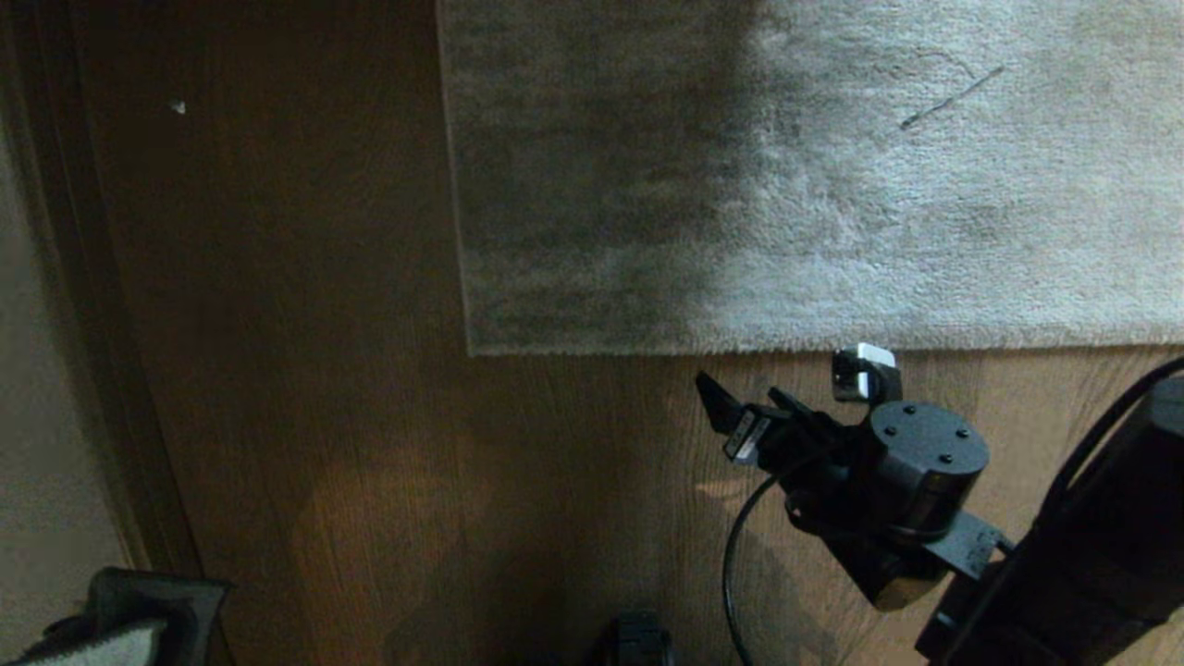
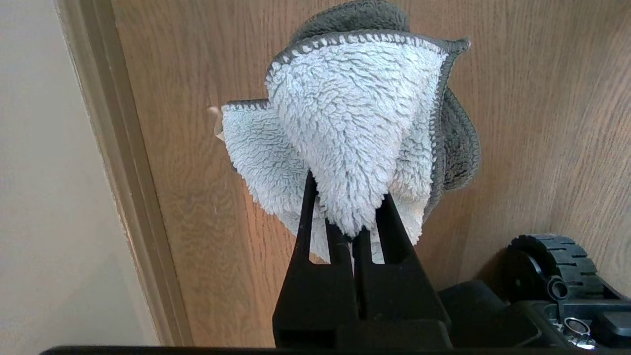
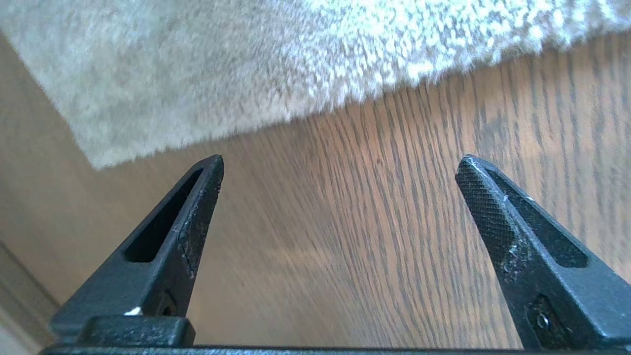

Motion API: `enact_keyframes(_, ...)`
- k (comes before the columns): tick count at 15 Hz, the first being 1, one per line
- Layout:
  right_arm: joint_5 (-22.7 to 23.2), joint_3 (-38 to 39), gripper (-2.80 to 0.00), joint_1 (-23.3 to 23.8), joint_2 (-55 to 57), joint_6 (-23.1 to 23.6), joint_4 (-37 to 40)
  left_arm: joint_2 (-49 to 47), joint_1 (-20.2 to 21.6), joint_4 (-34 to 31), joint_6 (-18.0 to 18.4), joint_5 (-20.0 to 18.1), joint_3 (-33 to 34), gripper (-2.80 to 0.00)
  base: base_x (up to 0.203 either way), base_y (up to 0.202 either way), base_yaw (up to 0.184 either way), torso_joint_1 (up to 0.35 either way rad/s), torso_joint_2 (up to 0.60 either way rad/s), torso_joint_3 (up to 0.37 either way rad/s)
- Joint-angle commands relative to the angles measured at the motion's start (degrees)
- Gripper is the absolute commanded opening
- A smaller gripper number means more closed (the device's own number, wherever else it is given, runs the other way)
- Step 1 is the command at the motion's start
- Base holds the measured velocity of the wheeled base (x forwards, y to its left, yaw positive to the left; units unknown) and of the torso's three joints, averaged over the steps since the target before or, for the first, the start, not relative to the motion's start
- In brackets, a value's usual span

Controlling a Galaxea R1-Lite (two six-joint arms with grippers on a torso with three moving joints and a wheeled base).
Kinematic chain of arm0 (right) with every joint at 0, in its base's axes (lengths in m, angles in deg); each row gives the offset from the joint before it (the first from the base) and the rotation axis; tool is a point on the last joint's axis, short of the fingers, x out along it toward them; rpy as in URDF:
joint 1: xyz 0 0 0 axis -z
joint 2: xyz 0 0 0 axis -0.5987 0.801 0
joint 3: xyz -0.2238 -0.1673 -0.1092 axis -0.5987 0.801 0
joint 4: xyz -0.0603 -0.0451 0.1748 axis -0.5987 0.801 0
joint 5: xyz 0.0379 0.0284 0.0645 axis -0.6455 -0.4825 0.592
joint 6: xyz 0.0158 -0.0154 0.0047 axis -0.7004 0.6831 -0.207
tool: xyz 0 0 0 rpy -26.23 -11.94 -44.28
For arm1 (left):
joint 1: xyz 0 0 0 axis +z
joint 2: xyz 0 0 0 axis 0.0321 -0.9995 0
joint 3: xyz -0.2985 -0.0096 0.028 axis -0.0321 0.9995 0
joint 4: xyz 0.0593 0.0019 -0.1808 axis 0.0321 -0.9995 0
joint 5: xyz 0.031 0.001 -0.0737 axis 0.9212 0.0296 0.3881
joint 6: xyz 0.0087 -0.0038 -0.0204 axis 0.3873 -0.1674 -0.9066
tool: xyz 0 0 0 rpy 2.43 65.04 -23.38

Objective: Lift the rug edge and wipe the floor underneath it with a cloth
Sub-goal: Lift up the carpet

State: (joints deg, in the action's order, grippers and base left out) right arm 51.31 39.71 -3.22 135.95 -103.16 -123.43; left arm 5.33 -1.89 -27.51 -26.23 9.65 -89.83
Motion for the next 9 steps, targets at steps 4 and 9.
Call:
enact_keyframes(4,-0.35,-6.9,0.0,-0.08,4.13,-0.35,-2.77,0.02,0.04,0.02,-0.02,0.0,0.0,-2.8,0.0,0.0,0.0,0.0,0.0,0.0)
enact_keyframes(9,-0.36,-14.34,0.0,-0.85,6.87,-0.18,-2.77,0.02,0.05,0.02,-0.02,0.0,0.0,-2.8,0.0,0.0,0.0,0.0,0.0,0.0)
